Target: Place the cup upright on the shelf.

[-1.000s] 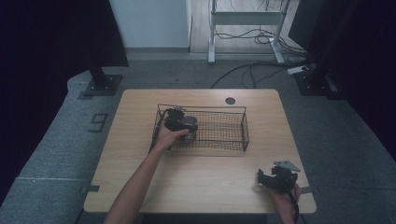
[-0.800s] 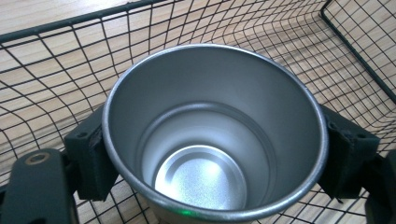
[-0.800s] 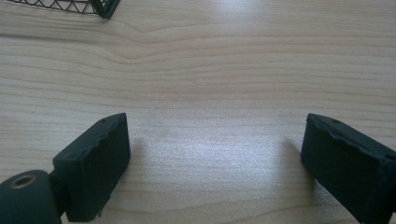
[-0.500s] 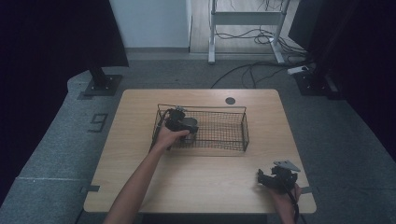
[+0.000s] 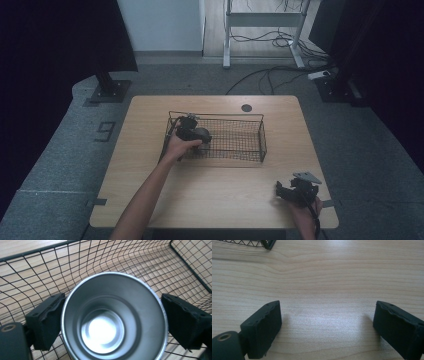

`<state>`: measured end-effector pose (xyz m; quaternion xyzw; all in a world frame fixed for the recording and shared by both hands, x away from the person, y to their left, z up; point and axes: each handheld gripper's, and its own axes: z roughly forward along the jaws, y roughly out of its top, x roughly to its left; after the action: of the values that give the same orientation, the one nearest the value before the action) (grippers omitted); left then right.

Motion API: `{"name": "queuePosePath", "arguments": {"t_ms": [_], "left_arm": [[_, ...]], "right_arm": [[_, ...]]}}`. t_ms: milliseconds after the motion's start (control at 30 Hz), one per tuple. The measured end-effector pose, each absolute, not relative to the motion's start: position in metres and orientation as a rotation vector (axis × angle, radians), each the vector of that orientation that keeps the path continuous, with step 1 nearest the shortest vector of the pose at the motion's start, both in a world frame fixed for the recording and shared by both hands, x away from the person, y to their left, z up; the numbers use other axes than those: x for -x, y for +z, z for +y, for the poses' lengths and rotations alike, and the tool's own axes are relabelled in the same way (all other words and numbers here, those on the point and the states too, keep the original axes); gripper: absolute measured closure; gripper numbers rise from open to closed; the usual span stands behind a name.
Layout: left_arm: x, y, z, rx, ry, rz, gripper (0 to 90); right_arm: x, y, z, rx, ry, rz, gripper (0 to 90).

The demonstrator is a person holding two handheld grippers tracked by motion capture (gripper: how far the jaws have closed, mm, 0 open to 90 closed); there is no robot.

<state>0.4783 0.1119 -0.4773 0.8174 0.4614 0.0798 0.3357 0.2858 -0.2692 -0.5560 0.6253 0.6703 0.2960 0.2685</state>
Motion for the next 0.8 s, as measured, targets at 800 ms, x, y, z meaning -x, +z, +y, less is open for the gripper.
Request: {"name": "queuePosePath", "arguments": {"t_ms": [800], "left_arm": [[-0.416, -0.439, 0.146, -2.024, 0.349, 1.054, 9.5]], "right_arm": [[-0.286, -0.556, -0.269, -1.687, 0.798, 1.808, 8.2]]}}
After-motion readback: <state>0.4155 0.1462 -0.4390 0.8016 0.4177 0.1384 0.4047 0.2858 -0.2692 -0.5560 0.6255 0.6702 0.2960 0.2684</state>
